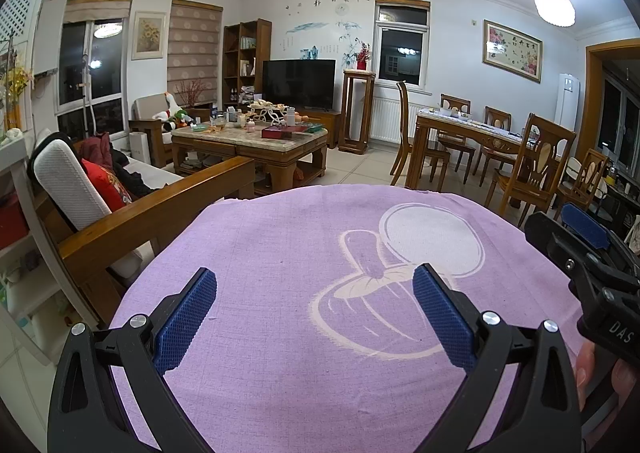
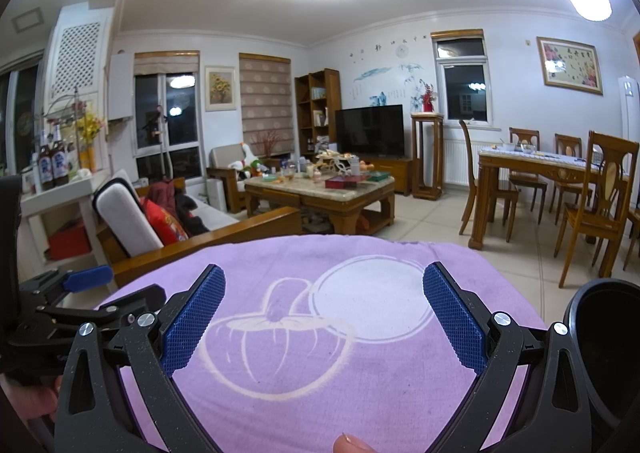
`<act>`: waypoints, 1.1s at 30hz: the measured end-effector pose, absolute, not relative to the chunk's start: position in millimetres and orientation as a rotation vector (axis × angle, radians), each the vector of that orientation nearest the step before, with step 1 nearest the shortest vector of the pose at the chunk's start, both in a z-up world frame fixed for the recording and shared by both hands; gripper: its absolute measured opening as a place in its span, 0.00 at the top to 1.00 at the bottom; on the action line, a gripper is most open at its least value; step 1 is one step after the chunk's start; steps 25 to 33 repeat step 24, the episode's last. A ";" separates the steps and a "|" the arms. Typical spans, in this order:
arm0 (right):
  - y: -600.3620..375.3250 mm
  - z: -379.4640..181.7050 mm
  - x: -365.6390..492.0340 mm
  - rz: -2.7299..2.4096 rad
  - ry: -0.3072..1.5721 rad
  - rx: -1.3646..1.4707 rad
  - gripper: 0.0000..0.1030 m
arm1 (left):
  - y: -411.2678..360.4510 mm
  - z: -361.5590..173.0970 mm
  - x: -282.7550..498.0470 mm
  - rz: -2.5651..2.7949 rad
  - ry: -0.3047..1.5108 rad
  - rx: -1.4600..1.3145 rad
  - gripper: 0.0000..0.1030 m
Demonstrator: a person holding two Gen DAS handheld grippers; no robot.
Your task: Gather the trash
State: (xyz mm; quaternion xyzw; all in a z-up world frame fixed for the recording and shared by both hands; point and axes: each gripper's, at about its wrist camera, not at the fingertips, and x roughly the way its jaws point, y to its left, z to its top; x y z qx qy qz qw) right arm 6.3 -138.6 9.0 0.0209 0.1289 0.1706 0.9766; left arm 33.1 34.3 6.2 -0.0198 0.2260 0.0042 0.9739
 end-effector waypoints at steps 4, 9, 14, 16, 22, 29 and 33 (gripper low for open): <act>-138.8 9.0 6.6 0.344 0.261 0.042 0.05 | 34.3 7.0 33.1 0.009 0.456 -0.039 0.05; -138.5 9.0 6.4 0.344 0.261 0.042 0.05 | 31.1 5.1 31.8 0.006 0.457 -0.030 0.05; -138.3 9.4 6.5 0.344 0.261 0.043 0.05 | 29.6 5.7 31.2 0.008 0.458 -0.029 0.05; -138.4 9.4 6.5 0.344 0.261 0.043 0.05 | 32.3 5.7 32.7 0.009 0.460 -0.031 0.05; -138.0 9.4 6.4 0.344 0.261 0.043 0.05 | 39.7 8.6 37.0 0.010 0.471 -0.049 0.05; -138.0 9.4 6.5 0.344 0.261 0.044 0.05 | 43.5 10.3 39.6 0.009 0.472 -0.047 0.05; -138.0 9.4 6.5 0.344 0.261 0.044 0.05 | 43.5 10.3 39.6 0.009 0.472 -0.047 0.05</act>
